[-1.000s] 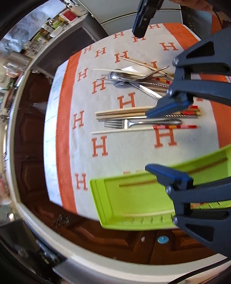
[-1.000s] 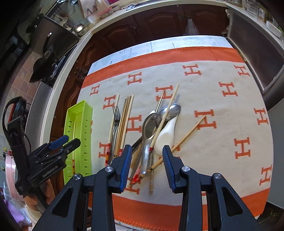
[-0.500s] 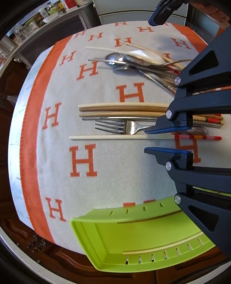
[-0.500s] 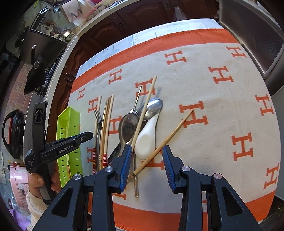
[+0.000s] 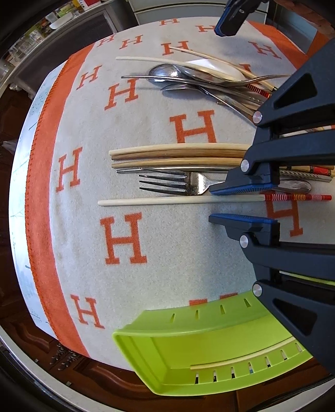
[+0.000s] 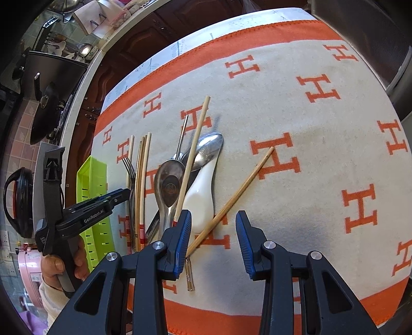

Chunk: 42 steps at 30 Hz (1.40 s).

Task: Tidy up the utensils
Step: 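Grasp another red-striped chopstick from the pile with the left tool, then place the chopstick in the green tray with the left tool while the right tool grasps a wooden chopstick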

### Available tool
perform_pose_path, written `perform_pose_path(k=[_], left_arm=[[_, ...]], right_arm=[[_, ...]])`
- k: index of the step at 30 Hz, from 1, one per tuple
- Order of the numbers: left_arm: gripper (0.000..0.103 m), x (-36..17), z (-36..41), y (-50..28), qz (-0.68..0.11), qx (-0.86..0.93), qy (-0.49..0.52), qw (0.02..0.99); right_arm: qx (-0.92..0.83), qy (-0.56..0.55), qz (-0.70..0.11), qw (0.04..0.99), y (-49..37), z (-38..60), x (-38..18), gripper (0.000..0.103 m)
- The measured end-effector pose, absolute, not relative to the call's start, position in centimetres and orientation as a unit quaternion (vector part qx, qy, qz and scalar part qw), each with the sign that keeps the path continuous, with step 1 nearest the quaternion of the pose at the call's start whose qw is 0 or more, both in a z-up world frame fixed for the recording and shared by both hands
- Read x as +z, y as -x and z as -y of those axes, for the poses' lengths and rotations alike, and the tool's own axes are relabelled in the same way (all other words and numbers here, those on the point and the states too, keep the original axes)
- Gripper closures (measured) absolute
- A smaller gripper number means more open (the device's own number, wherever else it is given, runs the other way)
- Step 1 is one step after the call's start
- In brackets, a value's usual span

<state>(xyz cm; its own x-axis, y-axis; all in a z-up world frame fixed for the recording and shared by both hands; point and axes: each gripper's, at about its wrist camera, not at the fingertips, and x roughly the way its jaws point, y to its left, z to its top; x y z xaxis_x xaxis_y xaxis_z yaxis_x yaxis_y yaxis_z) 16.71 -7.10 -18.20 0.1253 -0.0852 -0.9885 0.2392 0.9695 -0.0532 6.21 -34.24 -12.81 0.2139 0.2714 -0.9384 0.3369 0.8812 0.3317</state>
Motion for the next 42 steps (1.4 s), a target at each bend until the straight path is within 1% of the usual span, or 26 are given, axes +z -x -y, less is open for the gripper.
perform_pose_path(k=[2,3,5,11,16,22,27,29,30,31,34,37,42], left_arm=[[0.092,-18.2,7.2,-16.6,-0.645,-0.105,-0.058,0.755],[0.098,-18.2,7.2,-16.4,-0.641,-0.102,-0.054,0.759],[0.100,-18.2,7.0,-16.3,-0.636,-0.102,-0.038,0.764],[0.100,-17.8,5.6,-15.7,-0.639,-0.103,0.001,0.762],[0.100,-15.8,4.2,-14.3,-0.625,-0.112,0.012,0.772],[0.100,-11.6,2.9,-12.4,-0.594,-0.129,0.021,0.794],[0.100,-7.9,-0.6,-11.4,-0.573,-0.122,0.031,0.810],[0.100,-7.2,-1.8,-11.0,-0.569,-0.114,0.035,0.814],[0.100,-7.1,-2.6,-10.7,-0.568,-0.108,0.039,0.815],[0.100,-6.8,-3.5,-10.5,-0.568,-0.105,0.041,0.815],[0.100,-7.2,-5.6,-9.9,-0.571,-0.087,0.050,0.815],[0.100,-7.9,-7.8,-9.3,-0.576,-0.069,0.059,0.812],[0.100,-9.3,-9.8,-8.5,-0.580,-0.046,0.056,0.811]], right_arm=[[-0.028,-0.250,-0.629,0.736,-6.2,34.7,-13.3,0.067],[-0.030,-0.255,-0.630,0.733,-6.2,35.0,-13.5,0.067],[-0.036,-0.266,-0.632,0.727,-6.2,35.5,-14.1,0.067],[-0.064,-0.308,-0.637,0.704,-6.4,36.8,-16.1,0.067],[-0.093,-0.308,-0.640,0.697,-7.6,36.5,-17.3,0.067],[-0.133,-0.257,-0.653,0.699,-9.7,33.8,-18.2,0.069],[-0.166,-0.143,-0.656,0.722,-10.6,30.0,-18.5,0.070],[-0.173,-0.106,-0.653,0.729,-10.7,28.8,-18.6,0.077],[-0.176,-0.093,-0.649,0.734,-10.5,28.4,-18.7,0.079],[-0.177,-0.091,-0.646,0.737,-10.4,28.4,-18.7,0.083],[-0.174,-0.120,-0.637,0.741,-9.9,29.0,-18.5,0.089],[-0.168,-0.151,-0.639,0.735,-9.3,30.1,-18.4,0.098],[-0.150,-0.190,-0.626,0.742,-8.1,30.8,-16.8,0.098]])
